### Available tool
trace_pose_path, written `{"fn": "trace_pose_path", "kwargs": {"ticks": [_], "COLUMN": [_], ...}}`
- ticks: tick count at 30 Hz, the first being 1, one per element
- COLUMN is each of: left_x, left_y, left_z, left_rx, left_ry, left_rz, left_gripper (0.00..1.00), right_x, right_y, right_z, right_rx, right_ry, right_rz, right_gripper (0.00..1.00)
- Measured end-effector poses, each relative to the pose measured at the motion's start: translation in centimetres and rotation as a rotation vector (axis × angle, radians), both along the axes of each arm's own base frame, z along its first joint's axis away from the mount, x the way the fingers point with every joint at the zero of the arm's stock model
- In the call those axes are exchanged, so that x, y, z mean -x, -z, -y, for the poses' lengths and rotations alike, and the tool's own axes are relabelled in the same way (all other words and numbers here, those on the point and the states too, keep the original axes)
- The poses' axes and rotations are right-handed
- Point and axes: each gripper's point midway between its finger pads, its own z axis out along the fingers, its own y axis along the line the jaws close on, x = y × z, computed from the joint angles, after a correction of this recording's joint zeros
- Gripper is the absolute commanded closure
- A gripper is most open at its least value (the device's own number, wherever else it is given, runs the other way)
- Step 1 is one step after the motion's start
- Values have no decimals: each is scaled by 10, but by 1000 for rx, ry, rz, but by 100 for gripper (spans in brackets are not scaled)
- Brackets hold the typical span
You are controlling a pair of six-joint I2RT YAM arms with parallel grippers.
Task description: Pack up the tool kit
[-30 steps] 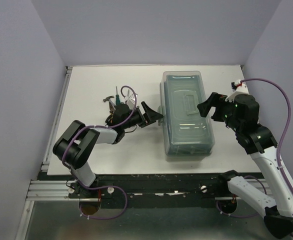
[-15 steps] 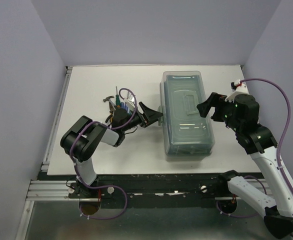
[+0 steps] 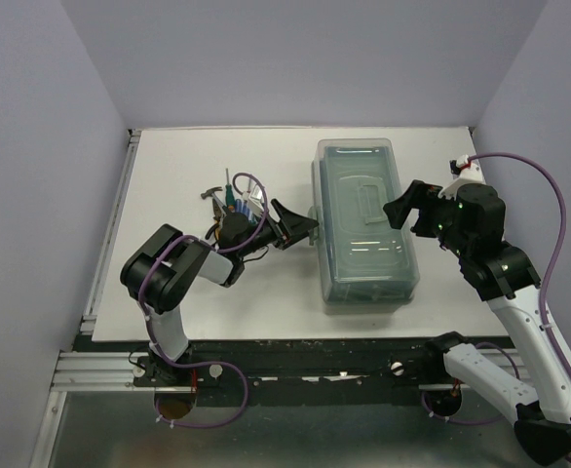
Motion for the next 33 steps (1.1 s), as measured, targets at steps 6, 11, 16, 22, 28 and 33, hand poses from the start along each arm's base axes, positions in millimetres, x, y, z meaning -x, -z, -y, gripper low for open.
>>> {"fn": "trace_pose_path", "kwargs": {"ticks": [6,11,16,22,28,33], "left_x": [2,4,7,11,14,14], "left_y": [-1,-2,-13,-15,-13,-17], "left_z": [2,1,5,12,11,-7], "left_rx": [2,5,30,31,4,-95], "left_ry": [8,8,20,38,41,-2], "left_rz": [2,6,37,38,35,58], "left_gripper": [1,1,1,2,1,1], "right_x": [0,0,0,0,0,1], "right_y": [0,2,7,8,8,6], "right_z": [0,0,0,0,0,1], "right_rx": [0,1,5,5,6,4], "right_ry": [0,0,0,0,0,0], "right_rz": [0,-3,-15,-16,-16,-9], "right_gripper": [0,0,0,0,0,0]}}
